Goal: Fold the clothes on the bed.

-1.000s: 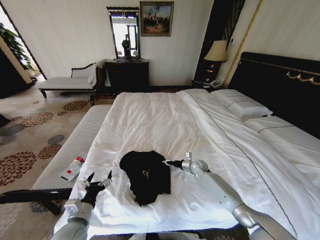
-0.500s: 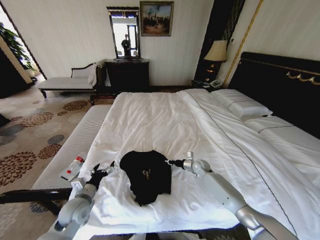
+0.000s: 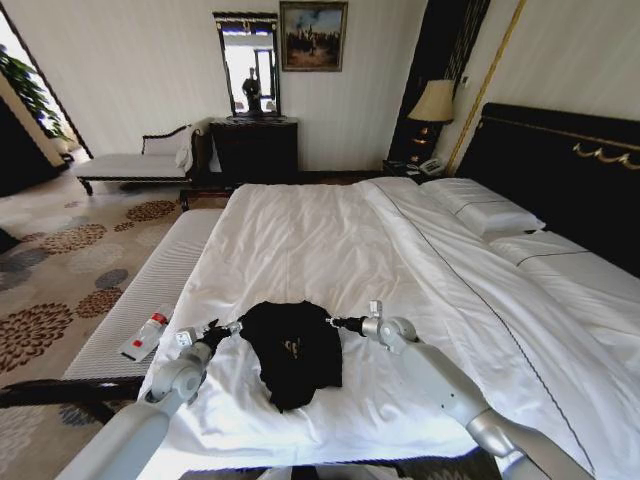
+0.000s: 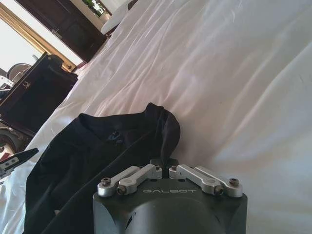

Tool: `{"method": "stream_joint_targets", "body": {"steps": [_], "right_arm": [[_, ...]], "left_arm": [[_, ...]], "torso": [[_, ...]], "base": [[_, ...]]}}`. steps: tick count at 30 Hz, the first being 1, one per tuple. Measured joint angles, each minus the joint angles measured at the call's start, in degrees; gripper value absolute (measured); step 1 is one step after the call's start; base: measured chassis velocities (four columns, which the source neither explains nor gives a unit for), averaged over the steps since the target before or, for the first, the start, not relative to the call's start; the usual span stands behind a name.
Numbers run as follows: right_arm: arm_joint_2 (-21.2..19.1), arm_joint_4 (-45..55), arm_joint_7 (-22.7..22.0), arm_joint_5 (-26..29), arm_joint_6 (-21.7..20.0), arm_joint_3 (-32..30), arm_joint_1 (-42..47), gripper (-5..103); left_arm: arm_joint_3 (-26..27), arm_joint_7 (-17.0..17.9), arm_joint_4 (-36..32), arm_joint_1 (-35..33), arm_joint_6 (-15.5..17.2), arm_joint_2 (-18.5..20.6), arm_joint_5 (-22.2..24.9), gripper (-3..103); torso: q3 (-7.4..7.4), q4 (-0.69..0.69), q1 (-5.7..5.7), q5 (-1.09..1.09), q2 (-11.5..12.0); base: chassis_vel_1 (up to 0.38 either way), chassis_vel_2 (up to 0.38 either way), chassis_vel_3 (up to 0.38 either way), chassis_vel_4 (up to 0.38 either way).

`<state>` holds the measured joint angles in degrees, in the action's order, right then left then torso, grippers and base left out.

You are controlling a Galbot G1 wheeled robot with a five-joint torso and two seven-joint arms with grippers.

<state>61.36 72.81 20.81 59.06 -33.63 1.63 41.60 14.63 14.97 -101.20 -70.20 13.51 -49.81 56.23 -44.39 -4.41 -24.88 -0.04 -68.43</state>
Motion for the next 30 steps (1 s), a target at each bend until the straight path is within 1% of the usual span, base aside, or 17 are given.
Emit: {"method": "stream_joint_targets", "body": {"steps": [6,7,10,12,14,15,16,17,18,19,22,24,25,26,27,28,30], "right_arm": [[-0.05,0.52,0.01,-0.14,0.15,-0.14,0.51,1],[-0.03,0.64,-0.02,-0.15,0.15,-0.15,0.55,1],[0.11,0.77,-0.14,-0.17,0.15,-0.14,0.57,1],[0.45,0.81,-0.23,-0.22,0.15,-0.13,0.60,1],[0.60,0.83,-0.27,-0.23,0.15,-0.13,0.65,1],[0.67,0.84,-0.29,-0.28,0.15,-0.15,0.78,1],[0.68,0.84,-0.29,-0.34,0.15,-0.18,0.90,1],[0.68,0.84,-0.29,-0.36,0.15,-0.22,0.97,1],[0.68,0.84,-0.29,-0.42,0.15,-0.28,1.08,1],[0.68,0.84,-0.29,-0.42,0.15,-0.28,1.08,1],[0.71,0.84,-0.29,-0.54,0.15,-0.47,1.18,1],[0.73,0.84,-0.28,-0.54,0.15,-0.51,1.18,1],[0.72,0.84,-0.28,-0.54,0.15,-0.54,1.18,1],[0.68,0.84,-0.27,-0.54,0.15,-0.54,1.15,1],[0.64,0.84,-0.28,-0.53,0.15,-0.55,1.14,1],[0.61,0.84,-0.28,-0.53,0.16,-0.55,1.13,1],[0.53,0.84,-0.29,-0.53,0.15,-0.55,1.13,1]], "left_arm": [[-3.43,-2.15,3.34,2.85,-0.46,-1.62,-0.81,100],[-3.99,-2.20,3.63,3.47,-0.55,-1.79,-0.99,103],[-5.05,-2.06,4.40,4.86,-0.65,-2.16,-1.59,101],[-6.06,-0.91,5.64,6.32,-0.67,-2.76,-2.34,95],[-6.36,-0.59,6.16,6.73,-0.70,-3.02,-2.64,95],[-6.70,-0.44,6.49,6.94,-0.91,-3.19,-2.99,85],[-6.97,-0.43,6.59,6.99,-1.08,-3.30,-3.33,80],[-7.10,-0.43,6.62,7.01,-1.13,-3.33,-3.46,80],[-7.40,-0.44,6.67,7.06,-1.28,-3.38,-3.83,74],[-7.40,-0.44,6.67,7.06,-1.28,-3.38,-3.83,74],[-8.13,-0.70,7.20,7.65,-1.70,-3.59,-4.63,57],[-8.25,-0.77,7.44,7.90,-1.77,-3.73,-4.75,57],[-8.40,-0.78,7.85,8.38,-1.82,-4.09,-4.84,47],[-8.57,-0.76,8.22,8.82,-1.84,-4.54,-4.87,42],[-8.73,-0.71,8.40,9.05,-1.86,-4.79,-4.88,42],[-8.79,-0.69,8.44,9.11,-1.86,-4.85,-4.89,36],[-8.94,-0.65,8.50,9.23,-1.87,-5.02,-4.90,36]], "torso": [[0.00,0.00,0.00,0.00,0.00],[0.00,-0.01,0.00,0.00,0.00],[0.00,-0.01,0.00,0.01,0.00],[0.00,-0.01,0.00,0.00,0.00],[0.00,-0.01,0.00,0.00,0.00],[0.00,0.00,0.00,0.00,0.00],[0.00,0.00,0.00,0.00,0.00],[0.00,0.00,0.00,0.00,0.00],[0.00,0.00,0.00,0.00,0.00],[0.00,0.00,0.00,0.00,0.00],[0.00,0.00,0.01,0.01,0.00],[0.00,0.00,0.01,0.00,0.00],[0.00,0.00,0.01,0.01,0.00],[0.00,0.00,0.01,0.00,0.00],[0.00,0.00,0.01,0.00,0.00],[0.00,-0.01,0.00,0.00,0.00],[0.00,-0.01,0.01,0.00,0.00]], "base": [[0.000,0.000,0.000,0.000],[0.000,0.000,0.000,0.000],[0.000,0.000,0.000,0.000],[0.000,0.000,0.000,0.000],[0.000,0.000,0.000,0.000],[0.000,0.000,0.000,0.000],[0.000,0.000,0.000,0.000],[0.000,0.000,0.000,0.000],[0.000,0.000,0.000,0.000],[0.000,0.000,0.000,0.000],[0.000,0.000,0.000,0.000],[0.000,0.000,0.000,0.000],[0.000,0.000,0.000,0.000],[0.000,0.000,0.000,0.000],[0.000,0.000,0.000,0.000],[0.000,0.000,0.000,0.000],[0.000,0.000,0.000,0.000]]}}
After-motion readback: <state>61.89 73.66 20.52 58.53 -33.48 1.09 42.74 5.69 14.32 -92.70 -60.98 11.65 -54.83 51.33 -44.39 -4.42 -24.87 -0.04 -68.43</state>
